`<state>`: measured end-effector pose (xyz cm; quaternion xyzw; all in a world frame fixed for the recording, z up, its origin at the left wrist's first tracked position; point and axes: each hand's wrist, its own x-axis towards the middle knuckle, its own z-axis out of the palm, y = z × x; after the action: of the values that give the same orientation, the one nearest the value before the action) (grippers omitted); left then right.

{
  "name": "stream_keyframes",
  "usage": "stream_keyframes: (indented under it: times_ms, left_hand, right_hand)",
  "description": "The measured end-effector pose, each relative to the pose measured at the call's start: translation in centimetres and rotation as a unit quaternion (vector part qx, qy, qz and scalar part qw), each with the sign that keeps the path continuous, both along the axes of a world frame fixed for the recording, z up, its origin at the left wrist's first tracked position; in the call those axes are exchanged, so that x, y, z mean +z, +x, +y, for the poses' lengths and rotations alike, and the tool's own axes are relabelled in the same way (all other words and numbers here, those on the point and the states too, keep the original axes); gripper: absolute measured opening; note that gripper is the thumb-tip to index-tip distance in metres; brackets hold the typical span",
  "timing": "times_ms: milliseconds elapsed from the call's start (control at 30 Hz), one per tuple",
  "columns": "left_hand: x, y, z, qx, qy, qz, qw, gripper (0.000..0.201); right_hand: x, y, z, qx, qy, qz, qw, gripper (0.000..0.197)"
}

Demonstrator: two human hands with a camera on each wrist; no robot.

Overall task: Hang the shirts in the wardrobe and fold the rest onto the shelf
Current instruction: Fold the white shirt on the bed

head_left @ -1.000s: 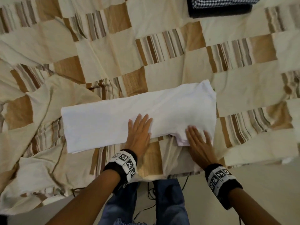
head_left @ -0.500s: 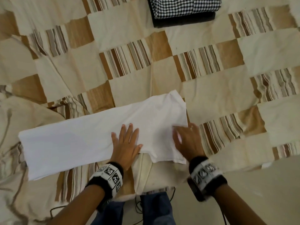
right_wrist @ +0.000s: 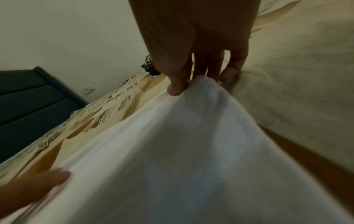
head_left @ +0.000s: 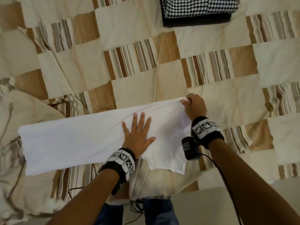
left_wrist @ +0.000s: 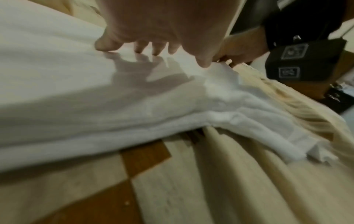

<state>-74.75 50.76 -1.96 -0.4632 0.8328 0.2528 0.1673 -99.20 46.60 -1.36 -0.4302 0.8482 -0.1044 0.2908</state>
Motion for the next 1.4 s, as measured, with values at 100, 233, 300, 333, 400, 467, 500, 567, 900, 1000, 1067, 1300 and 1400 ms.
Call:
stream_keyframes:
  times_ms: [100, 233, 300, 333, 400, 467, 500, 567, 900, 1000, 1067, 1300, 1400]
  left_hand:
    - [1.7, 2.0, -1.4, 0.127, 0.012, 0.135, 0.983, 0.073]
    - [2.9, 10.1, -5.2, 0.276, -0.116, 0.170, 0.939, 0.049]
    - [2.7, 15.8, -7.0, 0.306, -0.129, 0.080, 0.940, 0.041]
    - [2.5, 18.5, -7.8, 0.321, -0.112, 0.018, 0.940, 0.036]
    - [2.0, 23.9, -9.1, 0.303, -0.067, -0.085, 0.947, 0.032]
    - [2.6, 27.4, -9.8, 0.255, -0.034, -0.114, 0.960, 0.031]
    - [3.3, 28.3, -10.2, 0.254, -0.021, -0.097, 0.962, 0.033]
    - [4.6, 29.4, -11.0, 0.274, -0.009, -0.047, 0.961, 0.030]
    - [3.8, 32.6, -14.2, 0.313, -0.136, 0.006, 0.940, 0.022]
    - [3.5, 30.8, -13.1, 0.279, -0.209, -0.004, 0.937, 0.030]
    - [3.8, 28.3, -11.2, 0.226, -0.228, 0.037, 0.946, 0.031]
    - [-0.2, 22.4, -4.4, 0.154, -0.062, -0.020, 0.986, 0.071]
    - [-2.4, 25.8, -3.2, 0.210, -0.047, -0.048, 0.975, 0.083]
  right_hand:
    - [-0.1, 0.1, 0.0, 0.000, -0.031, -0.022, 0.999, 0.028]
    - [0.2, 0.8, -0.3, -0.026, -0.065, -0.033, 0.997, 0.033]
    - [-0.1, 1.6, -0.3, -0.022, -0.077, -0.034, 0.996, 0.034]
    - [-0.3, 2.1, -0.4, -0.025, -0.089, -0.032, 0.995, 0.036]
    - [-0.7, 2.8, -0.5, -0.048, -0.110, -0.023, 0.993, 0.037]
    - [-0.6, 3.5, -0.7, -0.070, -0.119, -0.019, 0.990, 0.025]
    - [-0.5, 3.7, -0.7, -0.076, -0.120, -0.014, 0.990, 0.020]
    - [-0.2, 4.1, -0.9, -0.074, -0.123, -0.001, 0.990, 0.018]
    - [0.3, 4.6, -2.3, -0.158, -0.046, 0.108, 0.981, 0.031]
    - [1.7, 8.5, -2.8, -0.047, -0.074, 0.179, 0.980, 0.051]
    - [2.6, 13.1, -2.3, 0.053, -0.149, 0.155, 0.975, 0.055]
    - [-1.9, 27.3, 1.6, 0.437, -0.056, 0.168, 0.882, 0.078]
    - [-2.9, 23.6, 2.0, 0.451, -0.005, 0.166, 0.877, 0.077]
